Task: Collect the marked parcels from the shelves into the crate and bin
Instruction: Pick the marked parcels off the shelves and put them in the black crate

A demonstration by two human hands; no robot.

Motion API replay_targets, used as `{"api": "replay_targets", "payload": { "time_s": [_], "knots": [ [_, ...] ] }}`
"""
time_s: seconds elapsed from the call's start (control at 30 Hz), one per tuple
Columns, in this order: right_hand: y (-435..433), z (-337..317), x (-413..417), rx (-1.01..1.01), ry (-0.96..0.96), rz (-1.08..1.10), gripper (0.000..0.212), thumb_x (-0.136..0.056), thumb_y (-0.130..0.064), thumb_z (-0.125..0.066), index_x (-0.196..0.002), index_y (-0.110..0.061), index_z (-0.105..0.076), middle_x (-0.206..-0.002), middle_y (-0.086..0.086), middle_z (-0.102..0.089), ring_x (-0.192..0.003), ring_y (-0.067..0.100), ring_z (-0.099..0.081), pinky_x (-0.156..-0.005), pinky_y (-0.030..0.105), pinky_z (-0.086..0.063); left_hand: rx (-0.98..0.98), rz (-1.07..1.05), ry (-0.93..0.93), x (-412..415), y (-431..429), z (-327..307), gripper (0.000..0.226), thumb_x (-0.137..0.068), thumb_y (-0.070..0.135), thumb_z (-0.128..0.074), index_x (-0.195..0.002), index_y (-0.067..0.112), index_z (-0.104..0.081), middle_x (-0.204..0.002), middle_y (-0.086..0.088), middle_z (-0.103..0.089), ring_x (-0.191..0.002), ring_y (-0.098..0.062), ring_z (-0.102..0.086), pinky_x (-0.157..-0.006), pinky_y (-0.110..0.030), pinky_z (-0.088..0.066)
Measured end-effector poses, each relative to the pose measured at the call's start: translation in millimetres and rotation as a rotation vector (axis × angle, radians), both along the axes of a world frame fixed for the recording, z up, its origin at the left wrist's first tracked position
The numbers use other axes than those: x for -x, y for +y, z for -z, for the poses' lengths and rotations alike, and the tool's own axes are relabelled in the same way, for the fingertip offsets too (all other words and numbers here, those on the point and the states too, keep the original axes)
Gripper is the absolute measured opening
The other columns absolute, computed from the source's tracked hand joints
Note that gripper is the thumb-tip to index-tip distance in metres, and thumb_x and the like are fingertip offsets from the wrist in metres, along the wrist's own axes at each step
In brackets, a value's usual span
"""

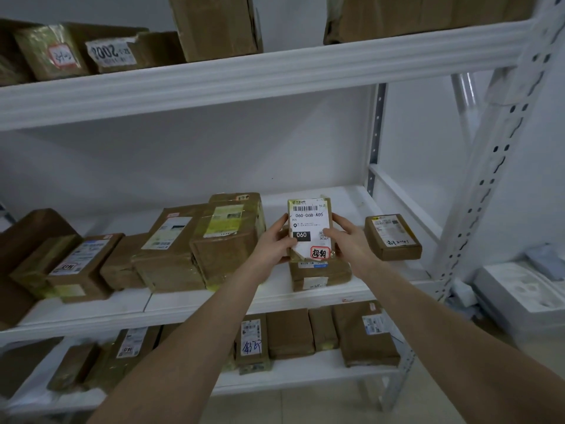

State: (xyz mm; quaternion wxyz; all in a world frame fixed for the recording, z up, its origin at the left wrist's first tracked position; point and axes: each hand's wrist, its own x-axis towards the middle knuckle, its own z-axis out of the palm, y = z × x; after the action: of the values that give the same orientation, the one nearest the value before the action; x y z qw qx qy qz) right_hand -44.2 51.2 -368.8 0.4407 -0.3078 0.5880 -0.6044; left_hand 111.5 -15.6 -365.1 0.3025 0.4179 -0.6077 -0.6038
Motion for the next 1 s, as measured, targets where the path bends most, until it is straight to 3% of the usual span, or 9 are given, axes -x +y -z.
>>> {"api": "replay_targets", "payload": {
  "time_s": [0.23,0.37,0.53,0.7,0.8,0.93,1.0],
  "knots": [
    [4.3,5.7,-0.2,0.024,-0.007,-0.028,0.051,-0.090,-0.003,-0.059,-0.138,-0.016,-0.049,-0.126,0.010,-0.064,-0.085,0.015,-0.067,-0.061,0.025,-0.056,-0.008,-0.053,-0.029,-3.0,9.1,5.6,0.071,-0.090,-0.002,-0.052,-0.149,0.031,-0.029,-0.126,-0.005,-0.063,-0.097,-0.021,-0.065,-0.074,-0.031,-0.053],
    [5.2,10.2,-5.4,-0.004,0.018,-0.055,0.048,-0.090,-0.004,-0.060,-0.136,-0.016,-0.050,-0.121,0.005,-0.064,-0.079,0.010,-0.065,-0.058,0.024,-0.053,-0.011,-0.130,-0.037,-11.2,20.1,5.3,0.069,-0.089,-0.002,-0.052,-0.147,0.029,-0.035,-0.127,-0.004,-0.062,-0.087,-0.017,-0.065,-0.066,-0.030,-0.050],
    [3.0,24.9,-14.9,-0.088,0.170,-0.130,0.044,-0.088,-0.014,-0.064,-0.131,-0.016,-0.052,-0.118,0.004,-0.063,-0.083,0.014,-0.061,-0.058,0.023,-0.047,-0.072,-0.185,-0.052,-39.6,38.8,17.9,0.063,-0.088,0.003,-0.061,-0.143,0.027,-0.042,-0.107,0.000,-0.068,-0.089,-0.021,-0.066,-0.083,-0.042,-0.055],
    [9.1,37.6,-35.7,-0.218,0.277,-0.371,0.038,-0.085,-0.019,-0.070,-0.119,-0.013,-0.052,-0.102,0.003,-0.068,-0.086,0.016,-0.065,-0.062,0.028,-0.053,-0.154,-0.170,-0.091,-88.4,60.2,37.4,0.060,-0.085,0.007,-0.067,-0.139,0.027,-0.048,-0.114,-0.002,-0.069,-0.101,-0.025,-0.065,-0.088,-0.043,-0.053],
    [11.1,45.0,-58.4,-0.283,0.328,-0.524,0.044,-0.083,-0.019,-0.074,-0.119,-0.013,-0.050,-0.105,0.006,-0.069,-0.090,0.023,-0.068,-0.072,0.036,-0.058,-0.227,-0.188,-0.068,-122.0,71.4,47.1,0.055,-0.086,0.003,-0.063,-0.133,0.030,-0.052,-0.109,-0.006,-0.071,-0.092,-0.025,-0.067,-0.073,-0.037,-0.055],
    [14.4,54.3,-109.1,-0.293,0.367,-0.648,0.046,-0.081,-0.018,-0.075,-0.117,-0.016,-0.047,-0.101,0.000,-0.063,-0.084,0.015,-0.065,-0.068,0.032,-0.056,-0.261,-0.255,-0.058,-172.5,83.8,61.7,0.054,-0.084,0.005,-0.066,-0.131,0.028,-0.055,-0.105,-0.011,-0.072,-0.090,-0.030,-0.067,-0.083,-0.046,-0.056],
    [15.3,59.5,-140.0,-0.290,0.343,-0.688,0.045,-0.082,-0.015,-0.074,-0.117,-0.016,-0.045,-0.101,0.002,-0.065,-0.083,0.015,-0.065,-0.069,0.034,-0.056,-0.274,-0.314,-0.037,-196.8,90.9,67.1,0.054,-0.084,0.006,-0.066,-0.132,0.027,-0.055,-0.104,-0.012,-0.072,-0.078,-0.027,-0.067,-0.066,-0.037,-0.058]
  ]
}}
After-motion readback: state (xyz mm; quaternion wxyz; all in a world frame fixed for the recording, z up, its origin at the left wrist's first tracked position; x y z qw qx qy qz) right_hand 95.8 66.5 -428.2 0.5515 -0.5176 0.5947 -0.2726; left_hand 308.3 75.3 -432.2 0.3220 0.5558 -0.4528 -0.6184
